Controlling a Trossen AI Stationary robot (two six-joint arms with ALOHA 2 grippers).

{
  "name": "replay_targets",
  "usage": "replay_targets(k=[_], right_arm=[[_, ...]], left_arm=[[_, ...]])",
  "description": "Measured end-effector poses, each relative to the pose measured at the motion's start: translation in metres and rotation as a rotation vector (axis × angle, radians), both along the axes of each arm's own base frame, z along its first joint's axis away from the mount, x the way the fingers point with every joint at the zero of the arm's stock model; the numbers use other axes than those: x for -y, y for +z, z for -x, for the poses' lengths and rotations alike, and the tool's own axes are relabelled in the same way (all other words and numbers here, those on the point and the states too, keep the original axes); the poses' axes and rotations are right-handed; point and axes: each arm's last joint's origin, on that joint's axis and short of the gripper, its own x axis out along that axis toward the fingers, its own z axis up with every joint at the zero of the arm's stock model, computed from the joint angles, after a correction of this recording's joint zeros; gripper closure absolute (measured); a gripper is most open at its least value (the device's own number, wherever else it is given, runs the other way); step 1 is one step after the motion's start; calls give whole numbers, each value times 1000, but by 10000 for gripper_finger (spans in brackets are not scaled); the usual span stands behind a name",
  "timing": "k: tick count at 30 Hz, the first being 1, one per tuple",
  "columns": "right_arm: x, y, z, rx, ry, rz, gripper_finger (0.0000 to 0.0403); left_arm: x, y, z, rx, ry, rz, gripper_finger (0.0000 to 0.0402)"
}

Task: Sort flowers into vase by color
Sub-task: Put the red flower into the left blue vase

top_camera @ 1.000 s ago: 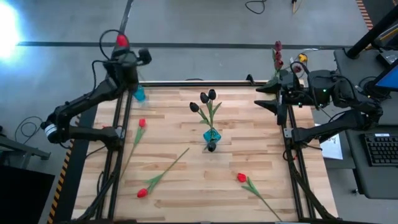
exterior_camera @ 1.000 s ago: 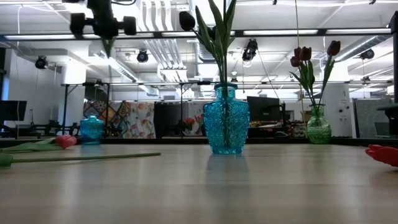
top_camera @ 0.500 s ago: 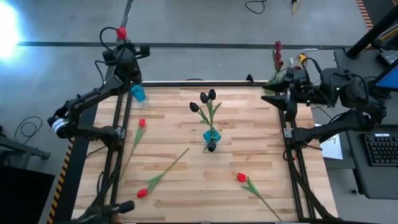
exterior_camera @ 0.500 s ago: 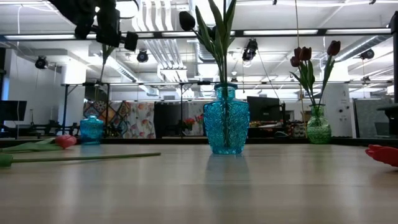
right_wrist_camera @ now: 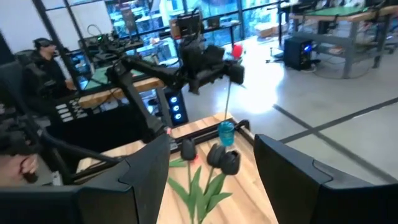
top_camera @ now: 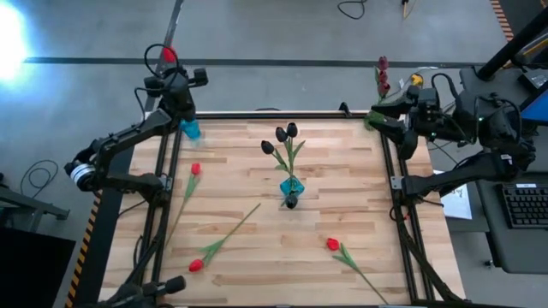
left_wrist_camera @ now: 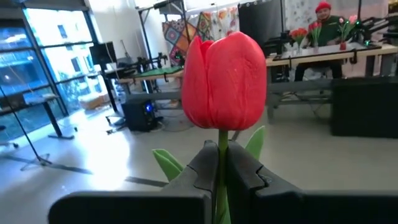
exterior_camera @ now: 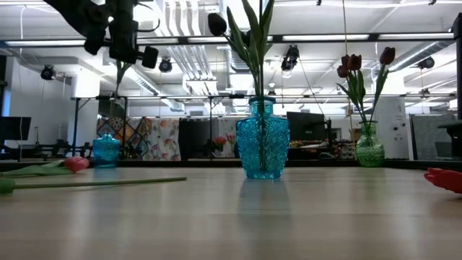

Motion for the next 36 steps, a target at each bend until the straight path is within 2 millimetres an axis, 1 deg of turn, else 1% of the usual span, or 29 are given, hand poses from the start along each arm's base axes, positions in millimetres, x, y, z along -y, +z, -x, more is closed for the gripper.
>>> replay_targets(k=[3,6,9,11,14,18,26,30,33,36], right_arm=[[0,3,1,8,-17,14,179],[0,6,2,17,-18,14,179],[0,7,3,24,-18,11,179],[0,9,4,30,-17,9,179],[0,10,6,36,-16,9,179],[0,11,6,37,-7,11,179],[-1,8,7,14,8,8,179],[-2,6,7,-15,46,3,179],[-2,2,7,-45,43,-15,179],[-1,1,7,-65,41,-9,179]], left_arm=[[1,-11,1,23,-1,6,401],[1,-20,2,5,1,31,401],[2,-28,2,-12,1,71,401],[3,-32,3,8,-2,109,400],[3,-39,7,60,-27,194,387],[3,-49,13,100,-49,298,357],[8,-27,15,145,-141,446,277],[14,-17,18,157,-171,565,239],[20,-8,22,162,-180,648,219],[29,3,23,170,-209,727,207]])
